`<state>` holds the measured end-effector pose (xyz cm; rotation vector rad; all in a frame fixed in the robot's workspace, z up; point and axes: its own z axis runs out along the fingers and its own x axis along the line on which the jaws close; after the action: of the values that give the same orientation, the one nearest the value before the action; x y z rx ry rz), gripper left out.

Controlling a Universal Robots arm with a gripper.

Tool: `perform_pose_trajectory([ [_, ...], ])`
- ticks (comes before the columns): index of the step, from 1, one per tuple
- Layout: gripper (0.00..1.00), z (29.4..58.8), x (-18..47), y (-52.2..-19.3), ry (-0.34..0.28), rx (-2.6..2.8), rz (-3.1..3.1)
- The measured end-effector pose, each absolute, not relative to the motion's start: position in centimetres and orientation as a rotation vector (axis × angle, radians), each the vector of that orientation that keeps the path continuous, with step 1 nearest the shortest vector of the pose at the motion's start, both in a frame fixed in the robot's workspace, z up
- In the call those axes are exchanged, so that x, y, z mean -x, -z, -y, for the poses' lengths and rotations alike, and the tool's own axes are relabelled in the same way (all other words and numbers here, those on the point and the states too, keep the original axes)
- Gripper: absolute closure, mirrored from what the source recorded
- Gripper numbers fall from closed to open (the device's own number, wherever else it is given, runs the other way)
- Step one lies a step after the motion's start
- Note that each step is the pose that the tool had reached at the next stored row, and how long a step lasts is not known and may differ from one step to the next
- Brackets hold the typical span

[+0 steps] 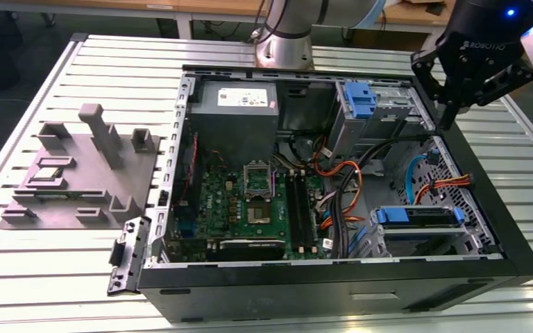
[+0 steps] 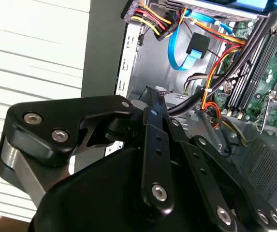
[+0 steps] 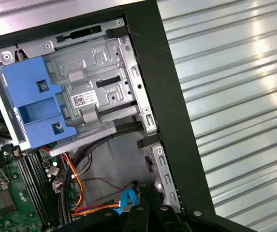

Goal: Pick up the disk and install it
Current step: 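Insert the first disk wire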

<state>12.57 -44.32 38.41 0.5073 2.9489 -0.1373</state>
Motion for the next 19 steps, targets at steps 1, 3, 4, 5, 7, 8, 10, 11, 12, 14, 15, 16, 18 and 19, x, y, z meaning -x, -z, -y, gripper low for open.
perform_pose_trajectory([
  [1,0.9,44.33,-12.59,-38.41,0.137,-0.508,-2.949],
  [3,0.9,44.33,-12.59,-38.41,0.138,-0.508,-2.949],
  [4,0.9,44.33,-12.59,-38.41,0.138,-0.508,-2.949],
  [5,0.9,44.34,-12.6,-38.4,0.137,-0.508,-2.949],
  [7,0.9,44.34,-12.59,-38.4,0.137,-0.508,-2.949],
  [8,0.9,44.34,-12.59,-38.4,0.137,-0.508,-2.949],
  [10,0.9,44.34,-12.59,-38.4,0.137,-0.508,-2.949],
  [11,0.9,44.34,-12.6,-38.4,0.137,-0.508,-2.949],
  [12,0.9,44.34,-12.59,-38.4,0.137,-0.508,-2.949],
  [14,0.9,44.34,-12.61,-38.38,0.136,-0.484,-2.952],
  [15,0.9,44.33,-12.62,-38.37,0.134,-0.463,-2.955],
  [16,0.9,44.34,-12.63,-38.36,0.133,-0.449,-2.957],
  [18,0.9,44.53,-12.65,-38.35,0.133,-0.446,-2.957],
  [19,0.9,44.65,-12.69,-38.33,0.132,-0.446,-2.957],
])
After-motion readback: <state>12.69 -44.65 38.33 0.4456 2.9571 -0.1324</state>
